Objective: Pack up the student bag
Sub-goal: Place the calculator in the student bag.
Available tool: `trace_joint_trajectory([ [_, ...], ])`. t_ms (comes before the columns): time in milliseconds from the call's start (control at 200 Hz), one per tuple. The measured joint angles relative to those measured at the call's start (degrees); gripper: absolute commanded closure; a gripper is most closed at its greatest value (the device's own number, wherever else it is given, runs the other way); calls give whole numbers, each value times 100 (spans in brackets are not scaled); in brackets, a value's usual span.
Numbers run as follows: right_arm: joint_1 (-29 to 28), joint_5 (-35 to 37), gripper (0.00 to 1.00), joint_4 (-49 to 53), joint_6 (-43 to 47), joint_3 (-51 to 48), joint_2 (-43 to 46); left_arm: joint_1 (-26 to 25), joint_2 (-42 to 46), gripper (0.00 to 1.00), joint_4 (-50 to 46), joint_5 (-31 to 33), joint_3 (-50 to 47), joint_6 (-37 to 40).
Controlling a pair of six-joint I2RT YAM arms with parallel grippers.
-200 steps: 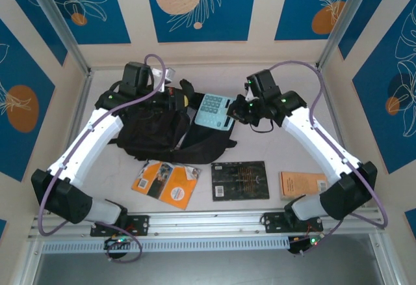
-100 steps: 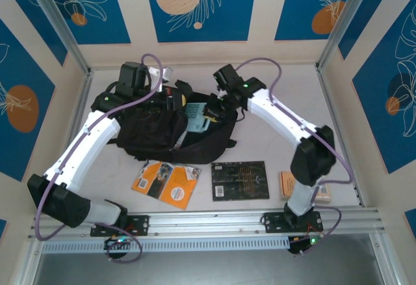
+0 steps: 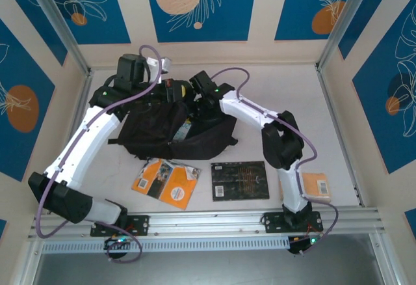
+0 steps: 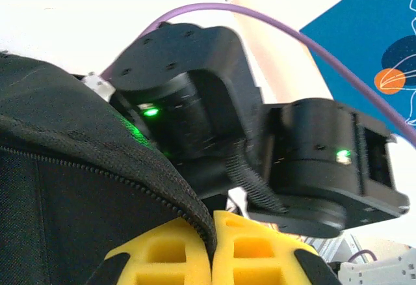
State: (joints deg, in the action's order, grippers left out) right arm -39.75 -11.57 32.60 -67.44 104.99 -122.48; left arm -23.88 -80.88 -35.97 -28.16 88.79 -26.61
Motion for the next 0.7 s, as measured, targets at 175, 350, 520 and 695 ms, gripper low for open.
trace_joint_trajectory([
  [175, -74, 31, 71, -446, -361, 531, -544, 2, -59, 100, 0, 87, 17, 0],
  [350, -31, -243, 54, -763, -269, 1132, -1056, 46, -122, 100, 2, 216, 22, 11],
  [520, -28, -138, 34, -501, 404, 1298, -1016, 205, -122, 100, 4, 492, 52, 9],
  [695, 26, 332, 24, -162, 1233, 551, -120, 498, -7, 100, 87, 1012, -68, -190],
])
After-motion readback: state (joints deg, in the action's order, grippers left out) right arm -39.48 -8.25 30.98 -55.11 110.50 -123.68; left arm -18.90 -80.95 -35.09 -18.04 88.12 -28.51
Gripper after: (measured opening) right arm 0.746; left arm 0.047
